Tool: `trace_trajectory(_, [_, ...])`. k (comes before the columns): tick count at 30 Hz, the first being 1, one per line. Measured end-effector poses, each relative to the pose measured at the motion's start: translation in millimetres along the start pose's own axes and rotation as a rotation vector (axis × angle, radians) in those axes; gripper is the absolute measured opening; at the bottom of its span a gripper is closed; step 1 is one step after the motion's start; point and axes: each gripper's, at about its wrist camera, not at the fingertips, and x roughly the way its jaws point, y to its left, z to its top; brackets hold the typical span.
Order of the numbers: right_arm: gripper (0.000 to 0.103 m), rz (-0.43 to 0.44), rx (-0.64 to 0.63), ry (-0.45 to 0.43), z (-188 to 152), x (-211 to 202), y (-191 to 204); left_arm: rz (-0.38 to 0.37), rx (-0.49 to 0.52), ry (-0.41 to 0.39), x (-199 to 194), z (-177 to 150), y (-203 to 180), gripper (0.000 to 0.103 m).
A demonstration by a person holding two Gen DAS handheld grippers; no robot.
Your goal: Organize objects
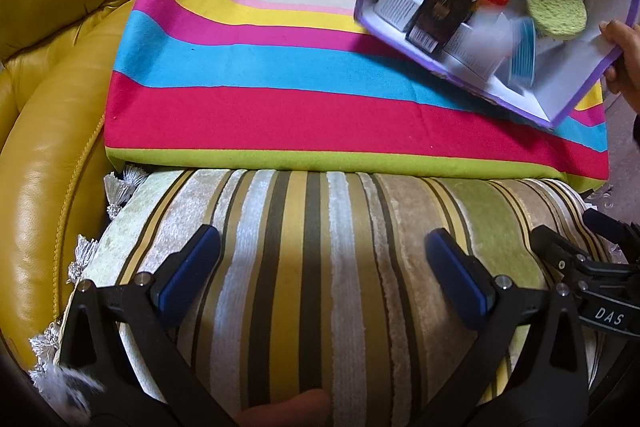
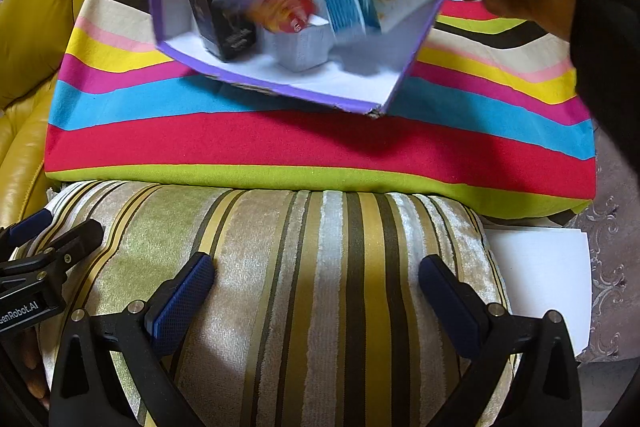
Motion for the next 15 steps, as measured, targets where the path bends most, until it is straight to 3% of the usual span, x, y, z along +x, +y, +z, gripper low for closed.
trace_trajectory(15, [0.103,0.004,0.004,0.002,-0.2,0.7,-0.8,0.021,-0.006,-0.004,6.3,-5.6,-1.3,0.103])
